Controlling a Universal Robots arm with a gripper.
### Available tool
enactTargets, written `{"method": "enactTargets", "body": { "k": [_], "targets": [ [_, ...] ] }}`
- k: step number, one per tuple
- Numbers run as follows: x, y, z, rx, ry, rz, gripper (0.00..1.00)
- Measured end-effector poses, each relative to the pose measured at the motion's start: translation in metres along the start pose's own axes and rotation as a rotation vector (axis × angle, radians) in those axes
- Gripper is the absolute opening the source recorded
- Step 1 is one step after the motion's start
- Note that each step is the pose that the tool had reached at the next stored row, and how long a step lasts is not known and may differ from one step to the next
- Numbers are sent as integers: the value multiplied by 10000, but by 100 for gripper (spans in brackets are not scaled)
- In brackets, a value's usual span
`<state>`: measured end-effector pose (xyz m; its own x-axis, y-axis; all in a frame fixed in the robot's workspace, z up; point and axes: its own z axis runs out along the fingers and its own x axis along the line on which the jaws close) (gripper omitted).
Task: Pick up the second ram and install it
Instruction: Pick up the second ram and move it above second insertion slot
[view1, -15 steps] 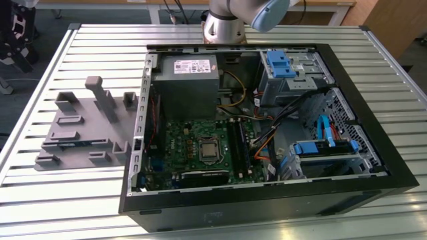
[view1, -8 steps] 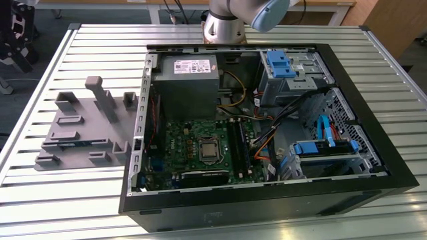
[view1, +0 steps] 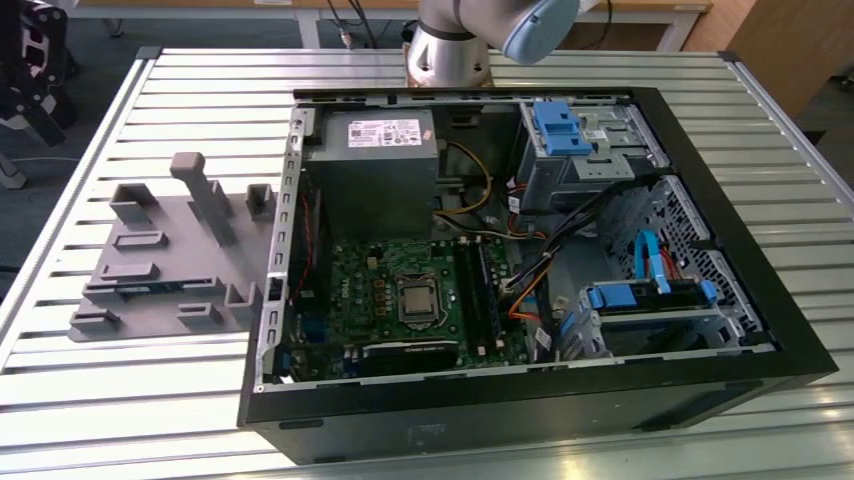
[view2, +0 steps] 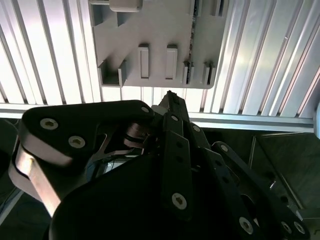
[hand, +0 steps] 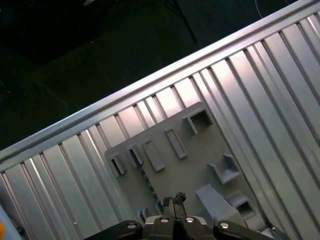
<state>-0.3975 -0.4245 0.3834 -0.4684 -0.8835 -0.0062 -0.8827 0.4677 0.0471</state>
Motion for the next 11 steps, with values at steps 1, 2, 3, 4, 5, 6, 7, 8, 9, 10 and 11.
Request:
{"method": "enactTargets", "body": {
  "k": [1, 2, 3, 4, 5, 6, 7, 8, 9, 10, 11],
  "targets": [
    [0, 0, 0, 0, 3, -55, 11],
    [0, 0, 0, -1, 6, -115, 11],
    [0, 0, 0, -1, 8, -175, 11],
    [0, 0, 0, -1, 11, -235, 11],
    [-1, 0, 0, -2, 14, -306, 11],
    [-1, 1, 1, -2, 18, -380, 11],
    [-2, 1, 0, -2, 23, -470, 11],
    [-1, 0, 1, -3, 28, -571, 11],
    [-1, 1, 1, -4, 32, -675, 11],
    [-2, 1, 1, -4, 38, -783, 11],
    [-3, 1, 2, -4, 42, -893, 11]
  ]
}}
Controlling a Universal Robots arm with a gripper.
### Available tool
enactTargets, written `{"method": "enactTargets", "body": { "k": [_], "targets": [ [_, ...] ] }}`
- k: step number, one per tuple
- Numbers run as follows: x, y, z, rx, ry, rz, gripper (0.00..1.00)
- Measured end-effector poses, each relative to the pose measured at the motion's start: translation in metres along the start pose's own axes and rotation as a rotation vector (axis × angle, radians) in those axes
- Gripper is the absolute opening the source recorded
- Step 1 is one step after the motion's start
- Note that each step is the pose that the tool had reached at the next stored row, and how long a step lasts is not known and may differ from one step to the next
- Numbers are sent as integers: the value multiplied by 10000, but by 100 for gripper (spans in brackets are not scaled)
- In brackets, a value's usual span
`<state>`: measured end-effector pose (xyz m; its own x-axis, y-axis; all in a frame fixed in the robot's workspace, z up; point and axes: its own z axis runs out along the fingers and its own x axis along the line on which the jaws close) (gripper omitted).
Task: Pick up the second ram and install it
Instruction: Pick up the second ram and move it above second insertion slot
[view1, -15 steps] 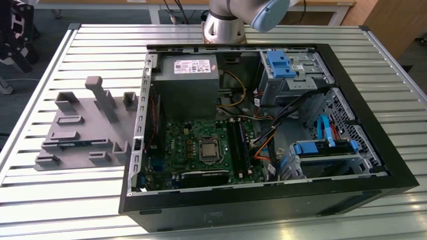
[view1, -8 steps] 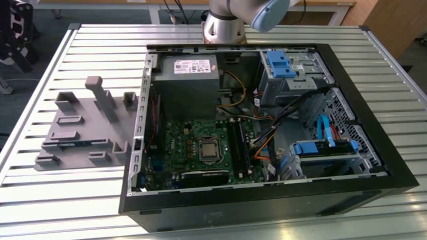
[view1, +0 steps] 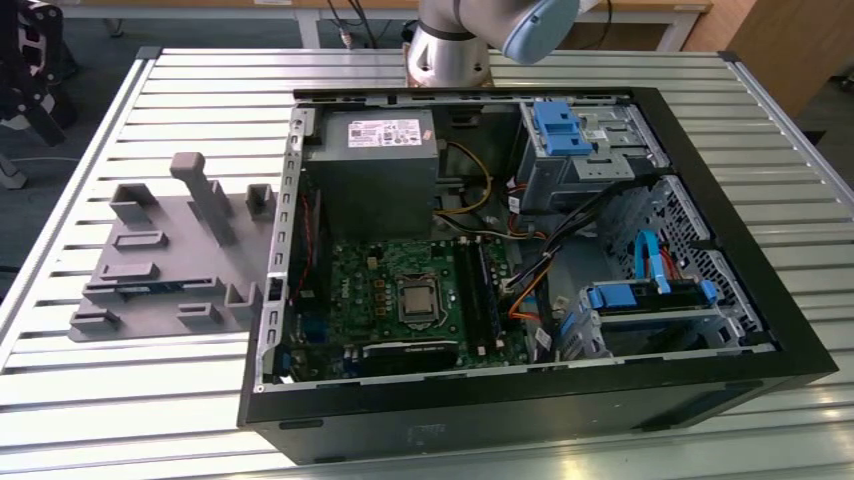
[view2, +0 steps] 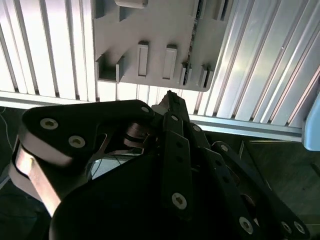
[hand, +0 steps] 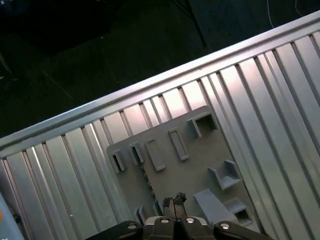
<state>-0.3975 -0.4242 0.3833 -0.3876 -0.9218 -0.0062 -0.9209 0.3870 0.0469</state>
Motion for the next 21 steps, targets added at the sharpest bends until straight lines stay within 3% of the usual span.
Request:
{"method": "enactTargets", "body": {
  "k": [21],
  "targets": [
    [-2, 1, 9, -20, 156, -3291, 11]
  ]
}}
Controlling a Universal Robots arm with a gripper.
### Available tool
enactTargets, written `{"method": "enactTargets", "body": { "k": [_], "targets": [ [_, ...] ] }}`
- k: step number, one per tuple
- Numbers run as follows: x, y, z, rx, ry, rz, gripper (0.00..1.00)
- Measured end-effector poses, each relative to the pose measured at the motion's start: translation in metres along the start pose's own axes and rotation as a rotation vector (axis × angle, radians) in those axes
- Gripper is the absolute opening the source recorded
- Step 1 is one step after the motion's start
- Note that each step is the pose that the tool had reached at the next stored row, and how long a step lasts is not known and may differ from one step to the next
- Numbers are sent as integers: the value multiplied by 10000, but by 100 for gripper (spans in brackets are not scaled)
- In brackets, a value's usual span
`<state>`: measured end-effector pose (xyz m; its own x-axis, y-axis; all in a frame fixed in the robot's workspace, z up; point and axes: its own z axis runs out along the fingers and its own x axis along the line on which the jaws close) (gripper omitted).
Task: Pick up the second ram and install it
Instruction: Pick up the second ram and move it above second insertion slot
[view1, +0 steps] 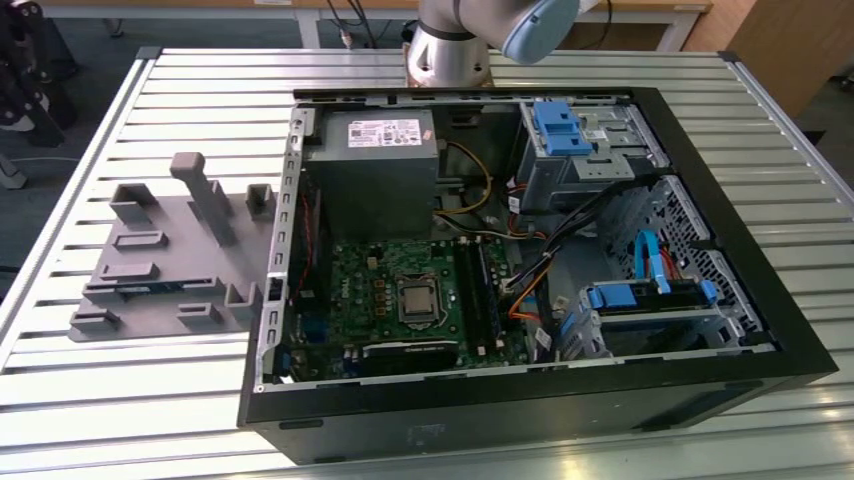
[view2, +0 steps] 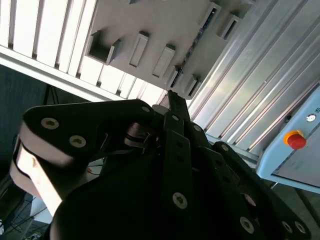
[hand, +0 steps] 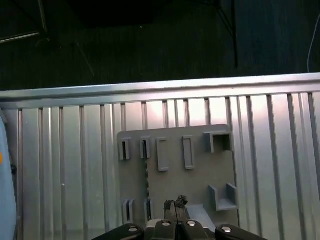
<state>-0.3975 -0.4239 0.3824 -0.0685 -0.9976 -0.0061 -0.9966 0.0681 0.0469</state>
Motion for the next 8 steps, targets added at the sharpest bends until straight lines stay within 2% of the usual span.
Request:
{"method": "enactTargets", "body": {
  "k": [8],
  "targets": [
    [-2, 0, 1, -7, 49, -1036, 11]
  ]
}}
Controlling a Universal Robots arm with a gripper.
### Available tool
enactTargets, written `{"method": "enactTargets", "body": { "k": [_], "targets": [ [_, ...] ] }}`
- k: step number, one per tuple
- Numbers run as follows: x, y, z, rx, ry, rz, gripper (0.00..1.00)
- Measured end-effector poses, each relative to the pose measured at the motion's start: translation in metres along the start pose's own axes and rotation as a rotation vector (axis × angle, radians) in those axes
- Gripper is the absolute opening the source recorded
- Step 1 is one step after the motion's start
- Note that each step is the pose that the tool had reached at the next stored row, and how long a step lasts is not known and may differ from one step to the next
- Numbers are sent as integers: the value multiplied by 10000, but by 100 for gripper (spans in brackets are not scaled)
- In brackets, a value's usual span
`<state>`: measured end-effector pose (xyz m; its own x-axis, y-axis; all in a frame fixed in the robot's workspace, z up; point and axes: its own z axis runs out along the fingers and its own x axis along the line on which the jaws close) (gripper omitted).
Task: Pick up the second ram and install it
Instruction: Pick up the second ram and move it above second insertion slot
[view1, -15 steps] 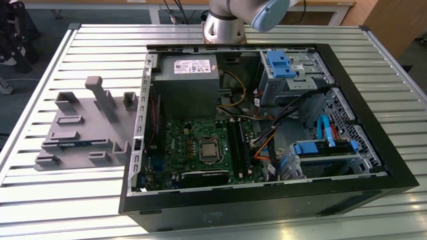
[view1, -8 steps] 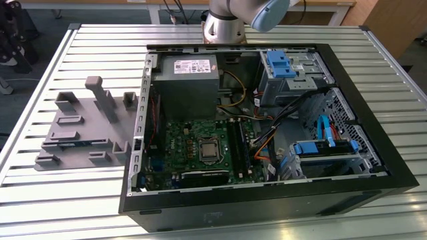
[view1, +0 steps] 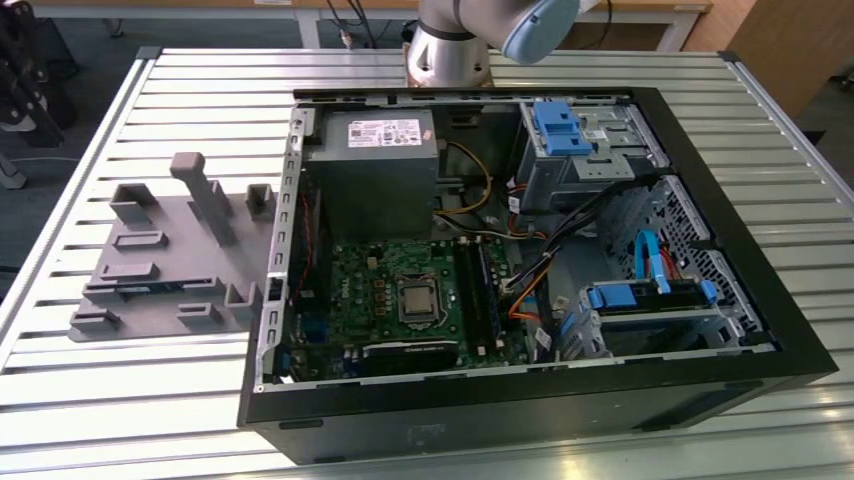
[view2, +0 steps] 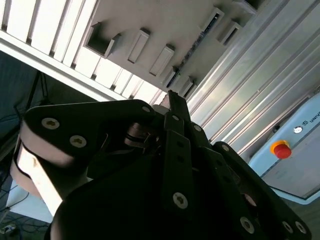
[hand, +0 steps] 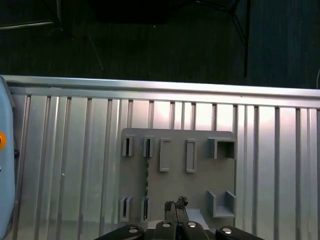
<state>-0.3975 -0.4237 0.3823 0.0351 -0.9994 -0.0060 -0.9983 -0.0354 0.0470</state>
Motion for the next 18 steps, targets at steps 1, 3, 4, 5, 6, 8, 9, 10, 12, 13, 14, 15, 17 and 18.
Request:
{"method": "enactTargets", "body": {
  "k": [1, 3, 4, 5, 6, 8, 9, 10, 12, 13, 14, 15, 17, 18],
  "targets": [
    [0, 0, 0, -1, 5, -103, 11],
    [0, 0, 0, -1, 14, -293, 11],
    [0, 0, 0, -2, 17, -352, 11],
    [0, 0, 0, -2, 17, -367, 11],
    [0, 0, 0, -2, 18, -372, 11],
    [0, 0, 0, -3, 18, -379, 11],
    [0, 0, 0, -2, 18, -383, 11],
    [0, 0, 0, -3, 19, -387, 11],
    [0, 0, 0, -2, 19, -393, 11],
    [0, 0, 0, -2, 19, -397, 11],
    [0, 0, 0, -3, 19, -401, 11],
    [0, 0, 0, -2, 19, -404, 17],
    [0, 0, 0, -2, 20, -411, 23],
    [0, 0, 0, -2, 20, -415, 29]
  ]
}}
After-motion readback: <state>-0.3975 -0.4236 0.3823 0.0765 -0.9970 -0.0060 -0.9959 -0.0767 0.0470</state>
